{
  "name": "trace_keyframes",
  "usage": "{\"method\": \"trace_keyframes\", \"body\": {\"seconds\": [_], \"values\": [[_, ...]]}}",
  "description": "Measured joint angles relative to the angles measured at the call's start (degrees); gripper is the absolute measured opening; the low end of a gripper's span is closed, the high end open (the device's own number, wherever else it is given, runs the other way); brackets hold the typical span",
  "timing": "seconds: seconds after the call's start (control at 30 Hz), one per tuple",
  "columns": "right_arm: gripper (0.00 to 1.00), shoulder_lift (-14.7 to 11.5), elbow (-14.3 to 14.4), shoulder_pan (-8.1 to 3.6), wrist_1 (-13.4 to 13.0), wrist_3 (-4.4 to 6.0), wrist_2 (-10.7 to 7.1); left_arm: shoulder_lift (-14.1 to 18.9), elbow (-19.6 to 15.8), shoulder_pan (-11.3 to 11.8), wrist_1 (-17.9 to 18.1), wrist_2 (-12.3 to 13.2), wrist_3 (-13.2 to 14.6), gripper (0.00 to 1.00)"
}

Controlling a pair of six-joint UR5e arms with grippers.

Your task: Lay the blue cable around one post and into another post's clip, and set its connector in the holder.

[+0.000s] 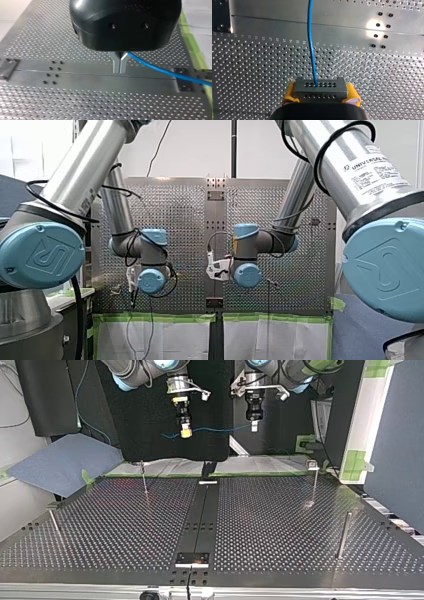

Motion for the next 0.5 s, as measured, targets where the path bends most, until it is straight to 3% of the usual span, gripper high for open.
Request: {"method": "trace_keyframes", "body": {"seconds": [0.2,0.5], "values": [[0.0,1.74,0.26,0.04,1.58,-0.02,0.2,-1.3,0.02,0.0,0.09,0.02,0.0,0.0],[0.0,2.1,0.29,0.05,1.85,-0.03,0.22,-1.39,0.03,0.0,0.1,0.02,0.0,0.0]]}}
